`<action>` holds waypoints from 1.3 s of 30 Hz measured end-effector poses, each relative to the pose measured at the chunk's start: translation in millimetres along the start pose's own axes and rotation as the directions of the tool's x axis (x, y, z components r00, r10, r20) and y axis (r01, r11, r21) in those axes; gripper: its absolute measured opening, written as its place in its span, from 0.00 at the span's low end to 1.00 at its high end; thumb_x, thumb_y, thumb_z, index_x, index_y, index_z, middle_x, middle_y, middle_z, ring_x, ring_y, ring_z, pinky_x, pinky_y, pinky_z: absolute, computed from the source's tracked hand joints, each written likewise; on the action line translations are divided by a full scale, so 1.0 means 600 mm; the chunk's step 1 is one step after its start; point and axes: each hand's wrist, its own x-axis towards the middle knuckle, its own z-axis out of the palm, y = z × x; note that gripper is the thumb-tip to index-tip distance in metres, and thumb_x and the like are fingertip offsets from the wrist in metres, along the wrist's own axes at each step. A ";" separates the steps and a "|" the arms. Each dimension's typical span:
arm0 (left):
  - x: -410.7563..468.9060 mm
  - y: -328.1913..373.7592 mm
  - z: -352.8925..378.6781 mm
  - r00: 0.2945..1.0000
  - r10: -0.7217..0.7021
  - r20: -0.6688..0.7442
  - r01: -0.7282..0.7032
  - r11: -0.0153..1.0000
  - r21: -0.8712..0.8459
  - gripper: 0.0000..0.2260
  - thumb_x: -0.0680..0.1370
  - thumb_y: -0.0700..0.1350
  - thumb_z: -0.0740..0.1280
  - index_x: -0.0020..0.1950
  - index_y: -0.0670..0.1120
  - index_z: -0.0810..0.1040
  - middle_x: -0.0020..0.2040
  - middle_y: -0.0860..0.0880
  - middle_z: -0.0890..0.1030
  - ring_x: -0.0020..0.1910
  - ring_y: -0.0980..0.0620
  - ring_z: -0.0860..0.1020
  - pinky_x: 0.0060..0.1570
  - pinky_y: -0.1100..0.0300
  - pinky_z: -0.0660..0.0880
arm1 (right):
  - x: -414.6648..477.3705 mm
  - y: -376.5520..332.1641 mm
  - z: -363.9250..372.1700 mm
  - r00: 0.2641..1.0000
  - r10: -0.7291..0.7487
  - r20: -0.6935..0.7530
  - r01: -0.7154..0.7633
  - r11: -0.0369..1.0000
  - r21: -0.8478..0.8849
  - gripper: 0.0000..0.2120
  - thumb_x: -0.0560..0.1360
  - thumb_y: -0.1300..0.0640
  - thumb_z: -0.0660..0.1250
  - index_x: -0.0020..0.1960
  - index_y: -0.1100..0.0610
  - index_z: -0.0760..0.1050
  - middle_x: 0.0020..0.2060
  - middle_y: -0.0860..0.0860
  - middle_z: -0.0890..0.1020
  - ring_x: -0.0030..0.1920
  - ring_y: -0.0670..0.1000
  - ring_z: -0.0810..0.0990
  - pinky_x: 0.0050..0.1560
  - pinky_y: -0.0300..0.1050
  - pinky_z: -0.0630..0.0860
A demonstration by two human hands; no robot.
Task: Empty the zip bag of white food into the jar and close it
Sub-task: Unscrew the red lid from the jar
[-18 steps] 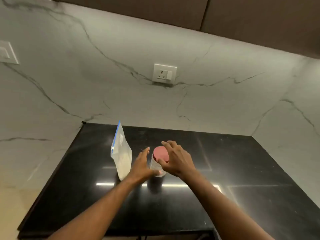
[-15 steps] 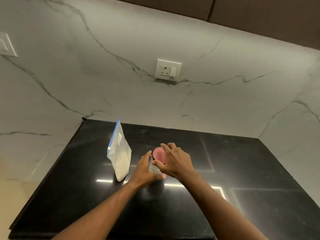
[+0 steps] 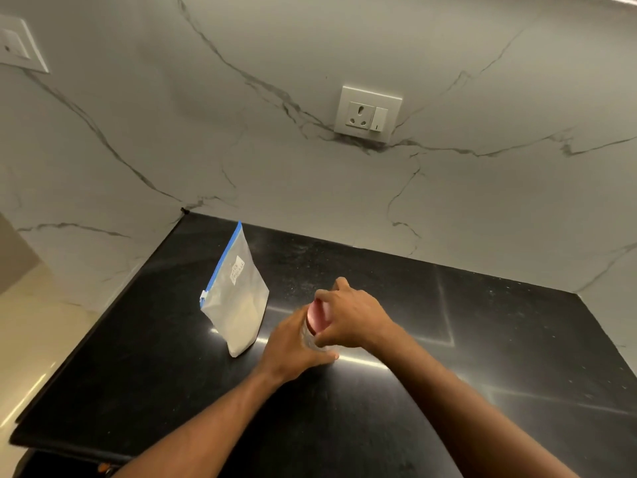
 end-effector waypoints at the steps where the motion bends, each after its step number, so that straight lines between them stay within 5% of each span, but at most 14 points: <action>1: 0.000 0.000 -0.002 1.000 0.000 -0.002 0.000 1.000 0.018 0.37 0.60 0.71 0.81 0.63 0.76 0.66 0.53 0.75 0.79 0.54 0.74 0.79 0.44 0.80 0.73 | 0.002 0.002 -0.006 0.997 -0.068 0.046 0.069 0.997 -0.028 0.37 0.69 0.46 0.79 0.75 0.44 0.68 0.65 0.51 0.71 0.57 0.54 0.76 0.54 0.49 0.81; 4: 0.001 0.004 -0.007 1.000 0.025 -0.010 -0.024 0.998 0.060 0.37 0.60 0.73 0.79 0.62 0.79 0.63 0.51 0.76 0.75 0.50 0.74 0.78 0.43 0.82 0.69 | 0.009 0.001 -0.024 0.951 -0.254 0.176 0.267 0.963 -0.050 0.31 0.72 0.57 0.77 0.72 0.44 0.74 0.68 0.49 0.70 0.64 0.54 0.71 0.61 0.52 0.78; 6: 0.002 0.005 -0.009 0.998 0.061 0.005 -0.062 0.994 0.091 0.34 0.62 0.72 0.78 0.62 0.77 0.64 0.51 0.73 0.77 0.52 0.70 0.80 0.43 0.80 0.71 | 0.009 -0.002 -0.032 0.933 -0.298 0.201 0.293 0.954 0.058 0.25 0.72 0.54 0.77 0.68 0.46 0.78 0.69 0.49 0.72 0.66 0.53 0.71 0.62 0.51 0.76; 8: 0.003 0.002 -0.008 0.998 0.059 0.005 -0.059 0.996 0.073 0.33 0.62 0.73 0.78 0.62 0.75 0.66 0.52 0.72 0.78 0.54 0.70 0.80 0.44 0.79 0.72 | 0.007 -0.009 -0.032 0.975 -0.195 0.105 0.190 0.980 0.054 0.27 0.73 0.40 0.74 0.70 0.47 0.76 0.67 0.50 0.74 0.63 0.53 0.75 0.59 0.51 0.78; 10: 0.003 -0.002 -0.006 0.997 0.072 -0.014 -0.071 0.996 0.058 0.36 0.61 0.74 0.78 0.66 0.73 0.67 0.54 0.74 0.77 0.54 0.74 0.78 0.44 0.80 0.71 | 0.008 -0.013 -0.023 1.000 -0.008 0.011 0.010 0.989 -0.145 0.37 0.73 0.27 0.66 0.72 0.50 0.72 0.63 0.53 0.78 0.57 0.55 0.80 0.55 0.52 0.80; 12: 0.003 -0.004 -0.003 0.996 0.084 -0.025 -0.082 0.995 0.057 0.39 0.61 0.73 0.79 0.68 0.72 0.67 0.53 0.77 0.75 0.55 0.79 0.75 0.43 0.84 0.69 | 0.010 -0.017 -0.011 0.996 0.084 0.021 -0.076 0.968 -0.241 0.39 0.73 0.23 0.62 0.70 0.53 0.73 0.56 0.53 0.82 0.51 0.54 0.82 0.51 0.50 0.82; 17: 0.008 -0.012 -0.004 0.997 0.081 -0.015 -0.080 0.994 0.072 0.39 0.59 0.74 0.78 0.65 0.72 0.66 0.53 0.75 0.74 0.51 0.75 0.75 0.45 0.80 0.67 | 0.012 -0.019 -0.029 0.977 -0.107 0.183 0.142 0.972 -0.189 0.33 0.73 0.49 0.77 0.75 0.46 0.70 0.63 0.51 0.77 0.57 0.53 0.79 0.55 0.49 0.81; 20: 0.014 -0.022 -0.001 0.995 0.099 0.015 -0.100 0.991 0.085 0.36 0.61 0.74 0.78 0.65 0.68 0.70 0.54 0.70 0.78 0.53 0.70 0.79 0.51 0.71 0.79 | 0.010 -0.016 -0.044 0.931 -0.249 0.268 0.253 0.967 0.017 0.21 0.74 0.60 0.75 0.65 0.48 0.81 0.67 0.49 0.78 0.64 0.54 0.78 0.61 0.53 0.80; 22: 0.015 -0.025 -0.001 0.993 0.112 0.029 -0.114 0.990 0.084 0.33 0.63 0.74 0.77 0.63 0.66 0.74 0.55 0.65 0.81 0.55 0.66 0.81 0.56 0.63 0.83 | 0.005 -0.014 -0.045 0.948 -0.252 0.195 0.221 0.961 0.167 0.10 0.75 0.53 0.75 0.56 0.49 0.84 0.65 0.47 0.81 0.63 0.51 0.79 0.61 0.53 0.79; 25: 0.016 -0.022 0.000 0.992 0.129 0.010 -0.129 0.987 0.095 0.34 0.63 0.73 0.78 0.64 0.66 0.74 0.59 0.65 0.80 0.57 0.65 0.80 0.56 0.66 0.80 | 0.007 -0.012 -0.027 0.997 -0.082 -0.012 0.081 0.993 -0.085 0.29 0.75 0.31 0.67 0.65 0.50 0.77 0.61 0.49 0.81 0.56 0.53 0.81 0.53 0.50 0.81; 27: 0.013 -0.018 -0.001 0.993 0.116 -0.009 -0.115 0.989 0.093 0.36 0.61 0.74 0.78 0.65 0.72 0.68 0.57 0.70 0.78 0.55 0.69 0.78 0.51 0.75 0.72 | 0.009 -0.015 -0.018 1.000 -0.015 0.002 0.015 0.975 -0.223 0.34 0.74 0.27 0.64 0.68 0.52 0.74 0.55 0.51 0.82 0.49 0.52 0.82 0.47 0.48 0.81; 30: 0.010 -0.018 -0.003 0.993 0.111 -0.032 -0.107 0.989 0.106 0.37 0.59 0.75 0.78 0.61 0.79 0.61 0.52 0.76 0.73 0.50 0.79 0.74 0.41 0.83 0.68 | 0.008 -0.016 -0.027 0.982 -0.168 0.086 0.181 0.968 -0.174 0.32 0.73 0.40 0.74 0.73 0.50 0.72 0.60 0.50 0.81 0.53 0.51 0.81 0.49 0.45 0.80; 35: 0.006 -0.022 0.003 0.990 0.128 -0.058 -0.120 0.984 0.135 0.35 0.61 0.70 0.79 0.64 0.73 0.68 0.52 0.76 0.71 0.55 0.86 0.69 0.47 0.90 0.61 | -0.014 -0.006 -0.025 0.925 -0.356 0.135 0.377 0.907 -0.186 0.37 0.71 0.58 0.79 0.77 0.48 0.69 0.72 0.50 0.74 0.67 0.56 0.74 0.59 0.52 0.80; 39: 0.004 -0.017 0.007 0.993 0.108 -0.051 -0.099 0.983 0.156 0.34 0.65 0.71 0.75 0.67 0.61 0.74 0.56 0.70 0.74 0.52 0.70 0.76 0.46 0.88 0.64 | -0.024 0.000 -0.014 0.887 -0.442 0.130 0.461 0.850 -0.256 0.40 0.71 0.60 0.80 0.78 0.50 0.66 0.77 0.50 0.69 0.72 0.57 0.67 0.61 0.51 0.78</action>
